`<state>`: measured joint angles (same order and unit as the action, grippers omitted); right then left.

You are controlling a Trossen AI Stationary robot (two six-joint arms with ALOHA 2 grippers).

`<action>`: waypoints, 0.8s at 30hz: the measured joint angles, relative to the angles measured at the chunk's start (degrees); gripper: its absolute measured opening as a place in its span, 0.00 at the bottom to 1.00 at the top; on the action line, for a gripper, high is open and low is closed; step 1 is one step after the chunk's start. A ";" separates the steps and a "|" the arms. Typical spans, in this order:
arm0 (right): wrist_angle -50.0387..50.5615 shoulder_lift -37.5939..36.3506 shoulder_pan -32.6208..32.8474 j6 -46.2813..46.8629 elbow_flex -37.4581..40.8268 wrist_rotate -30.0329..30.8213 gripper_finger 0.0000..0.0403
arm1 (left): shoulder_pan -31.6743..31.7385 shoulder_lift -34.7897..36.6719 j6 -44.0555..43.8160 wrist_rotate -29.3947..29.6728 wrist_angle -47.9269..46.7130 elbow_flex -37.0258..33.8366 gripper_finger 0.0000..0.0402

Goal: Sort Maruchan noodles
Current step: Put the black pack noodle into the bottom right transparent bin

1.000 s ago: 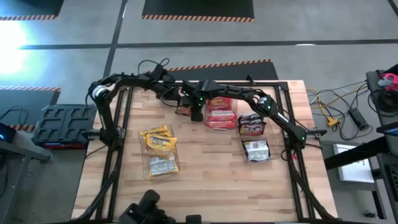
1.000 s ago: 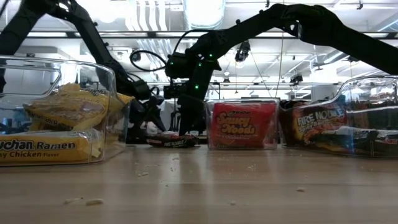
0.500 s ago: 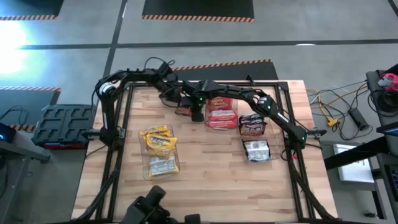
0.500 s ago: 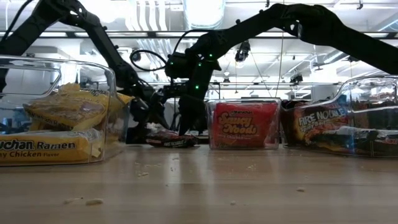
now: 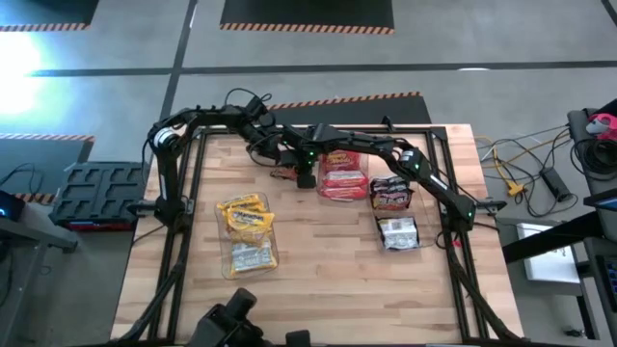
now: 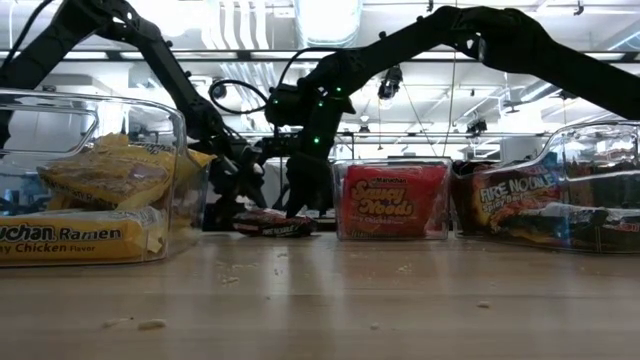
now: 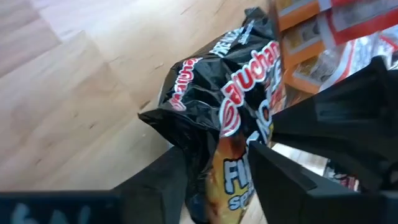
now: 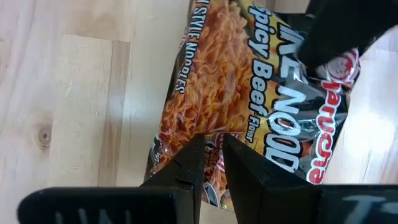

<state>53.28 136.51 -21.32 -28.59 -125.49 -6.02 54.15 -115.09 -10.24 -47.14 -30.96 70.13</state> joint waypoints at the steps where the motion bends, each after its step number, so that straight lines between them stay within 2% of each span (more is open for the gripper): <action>1: -0.04 0.00 -0.03 -0.01 0.00 0.00 0.13 | 0.00 0.00 0.34 0.29 -0.40 0.00 0.35; 13: -0.10 -0.51 -0.05 -0.17 0.04 0.07 0.14 | 0.02 0.07 2.45 2.45 -0.58 -0.02 0.02; 24: 0.86 -6.38 -1.86 0.25 0.20 0.27 0.31 | -0.04 0.89 6.72 1.84 -1.26 -0.09 0.00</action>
<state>54.14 130.12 -23.17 -28.33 -125.29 -5.75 54.11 -114.19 -3.52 -45.30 -32.22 70.04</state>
